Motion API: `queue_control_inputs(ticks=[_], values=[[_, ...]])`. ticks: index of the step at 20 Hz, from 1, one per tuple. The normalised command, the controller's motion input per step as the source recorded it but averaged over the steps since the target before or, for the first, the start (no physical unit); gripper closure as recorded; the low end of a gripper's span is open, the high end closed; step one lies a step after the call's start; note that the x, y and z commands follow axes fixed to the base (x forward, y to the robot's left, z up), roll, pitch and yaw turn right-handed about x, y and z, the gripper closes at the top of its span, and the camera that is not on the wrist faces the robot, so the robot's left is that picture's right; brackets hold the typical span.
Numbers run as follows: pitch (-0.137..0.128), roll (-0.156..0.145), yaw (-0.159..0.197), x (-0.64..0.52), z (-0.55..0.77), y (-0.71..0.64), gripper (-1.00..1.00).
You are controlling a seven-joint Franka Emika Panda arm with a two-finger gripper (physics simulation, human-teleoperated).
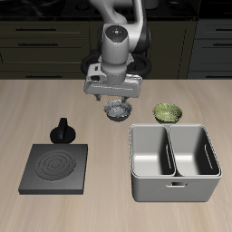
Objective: Place the black bowl on the flat stove and turn on the flat stove
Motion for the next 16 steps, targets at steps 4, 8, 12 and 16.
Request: queue_control_inputs(ticks=[4, 8, 12, 16], values=[[0.041, -0.012, -0.017, 0.04, -0.36, -0.03, -1.00], [0.063, 0.006, -0.039, 0.04, -0.43, 0.05, -1.00], [0.070, 0.009, -0.052, -0.04, -0.49, 0.02, -1.00], [0.035, 0.020, -0.026, -0.03, -0.31, 0.05, -1.00]])
